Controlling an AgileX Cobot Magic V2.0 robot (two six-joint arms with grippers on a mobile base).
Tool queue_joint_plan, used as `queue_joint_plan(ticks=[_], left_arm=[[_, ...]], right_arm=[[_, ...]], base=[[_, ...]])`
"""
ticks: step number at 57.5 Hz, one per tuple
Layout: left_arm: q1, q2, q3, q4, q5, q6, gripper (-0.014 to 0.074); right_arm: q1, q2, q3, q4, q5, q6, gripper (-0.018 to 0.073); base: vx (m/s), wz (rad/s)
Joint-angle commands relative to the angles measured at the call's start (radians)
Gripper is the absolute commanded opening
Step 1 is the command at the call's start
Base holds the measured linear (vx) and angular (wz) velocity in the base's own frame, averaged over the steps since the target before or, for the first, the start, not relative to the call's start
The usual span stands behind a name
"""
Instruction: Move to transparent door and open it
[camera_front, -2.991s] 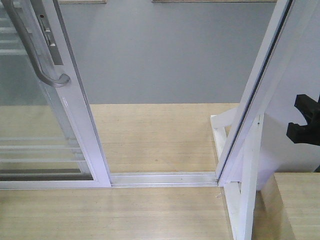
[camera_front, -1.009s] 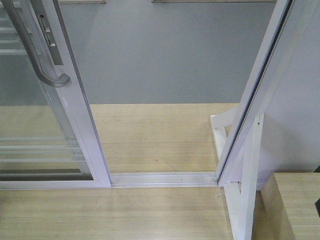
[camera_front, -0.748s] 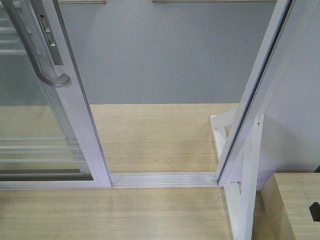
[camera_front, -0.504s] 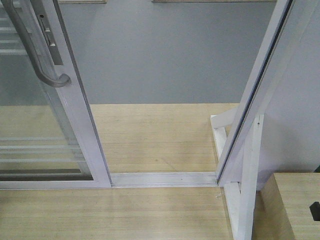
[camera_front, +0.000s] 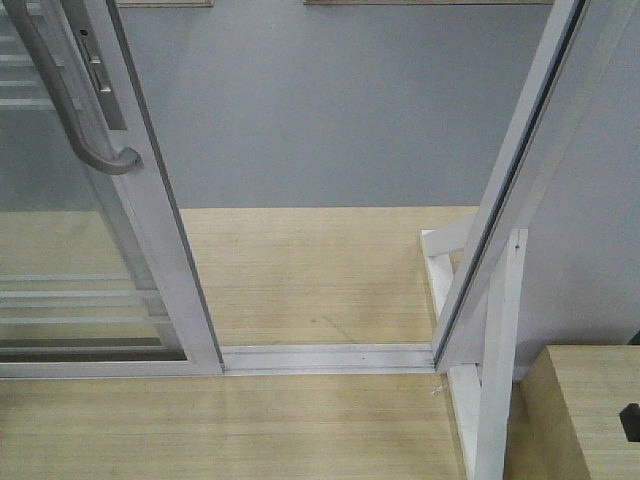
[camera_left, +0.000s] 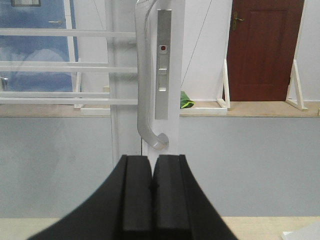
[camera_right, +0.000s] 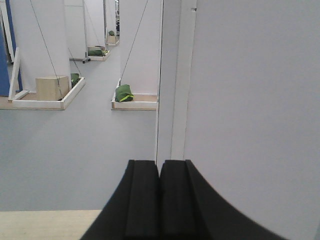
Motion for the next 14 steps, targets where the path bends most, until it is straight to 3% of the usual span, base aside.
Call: queue_joint_plan(ticks=[1,14], left_arm=[[-0.005,-0.011,0.03,-0.004,-0.078,-0.007,-0.0006],[-0.005,-0.011,0.03,-0.004,-0.078,-0.007,-0.0006]], right_arm=[[-0.006,-0.011,0.013,0.001,-0.083,-0.009,-0.0005],[-0.006,-0.011,0.013,0.001,-0.083,-0.009,-0.0005]], base=[[0.0,0.0],[0.0,0.0]])
